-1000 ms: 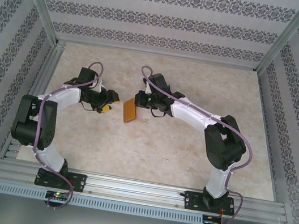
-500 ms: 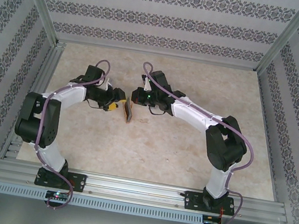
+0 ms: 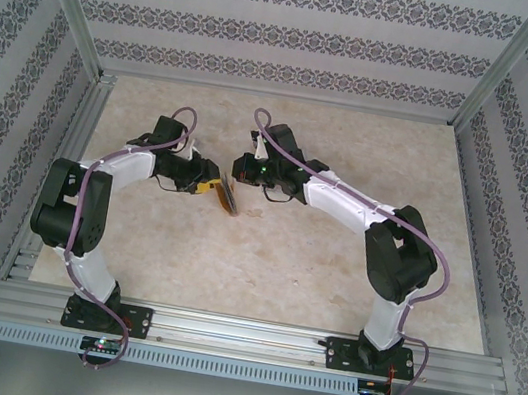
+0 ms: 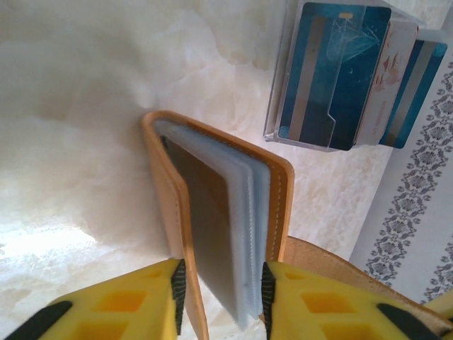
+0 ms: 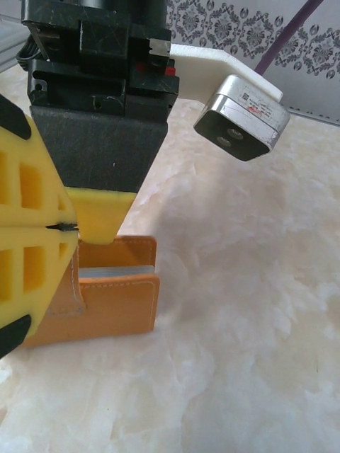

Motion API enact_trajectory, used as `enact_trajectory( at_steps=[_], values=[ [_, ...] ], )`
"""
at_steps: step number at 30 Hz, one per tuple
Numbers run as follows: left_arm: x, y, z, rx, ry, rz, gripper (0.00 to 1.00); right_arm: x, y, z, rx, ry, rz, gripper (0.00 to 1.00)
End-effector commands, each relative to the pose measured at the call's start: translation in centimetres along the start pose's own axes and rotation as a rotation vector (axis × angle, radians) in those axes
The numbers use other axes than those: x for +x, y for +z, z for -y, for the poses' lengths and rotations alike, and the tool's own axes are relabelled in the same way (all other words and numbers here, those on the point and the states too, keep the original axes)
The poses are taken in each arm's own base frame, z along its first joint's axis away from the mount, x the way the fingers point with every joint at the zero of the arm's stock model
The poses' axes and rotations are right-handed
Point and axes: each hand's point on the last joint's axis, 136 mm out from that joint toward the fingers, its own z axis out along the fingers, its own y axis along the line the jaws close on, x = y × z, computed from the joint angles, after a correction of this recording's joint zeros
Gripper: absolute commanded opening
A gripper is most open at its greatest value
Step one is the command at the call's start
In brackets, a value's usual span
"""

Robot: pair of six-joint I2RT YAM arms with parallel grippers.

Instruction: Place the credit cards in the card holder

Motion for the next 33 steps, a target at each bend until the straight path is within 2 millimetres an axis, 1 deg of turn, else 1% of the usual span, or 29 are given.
enact_trajectory(
  at_steps=[1, 4, 6, 12, 15, 17, 20, 23, 25, 29, 33],
  values=[
    [0.2, 0.6, -0.1, 0.004, 0.010, -0.006, 0.32, -0.8, -1.3, -1.0, -0.030, -0.012, 0.039, 0.00],
    [0.2, 0.8, -0.5, -0.001, 0.004, -0.007, 0.27, -0.7, -1.5, -0.8, -0.028, -0.007, 0.042, 0.00],
    [0.2, 1.1, -0.7, -0.003, 0.002, -0.013, 0.27, -0.6, -1.6, -0.4, -0.021, -0.002, 0.048, 0.00],
    [0.4, 1.3, -1.3, -0.020, -0.013, -0.022, 0.33, -0.6, -1.8, 0.0, -0.020, 0.005, 0.055, 0.00],
    [0.8, 1.2, -2.1, -0.053, -0.016, -0.029, 0.36, -0.4, -1.6, 1.1, 0.029, -0.012, 0.041, 0.00],
    [0.9, 1.3, -2.3, -0.055, -0.017, -0.033, 0.38, 0.2, -1.8, 2.4, 0.088, -0.033, 0.028, 0.00],
    [0.9, 1.1, -2.3, -0.061, -0.011, -0.030, 0.40, 1.2, -3.0, 4.6, 0.184, -0.049, 0.025, 0.00],
    [0.6, 1.2, -2.2, -0.059, -0.010, -0.023, 0.42, 2.8, -5.0, 6.7, 0.241, -0.025, 0.016, 0.00],
    [0.4, 1.5, -2.0, -0.052, -0.009, -0.033, 0.43, 4.5, -6.2, 8.2, 0.270, 0.007, 0.010, 0.00],
    [0.1, 2.0, -2.0, -0.043, -0.017, -0.043, 0.44, 8.0, -7.7, 10.7, 0.313, 0.064, -0.033, 0.00],
    [0.4, 2.3, -2.1, -0.033, -0.015, -0.063, 0.43, 10.0, -9.1, 14.0, 0.380, 0.138, -0.031, 0.00]
  ],
)
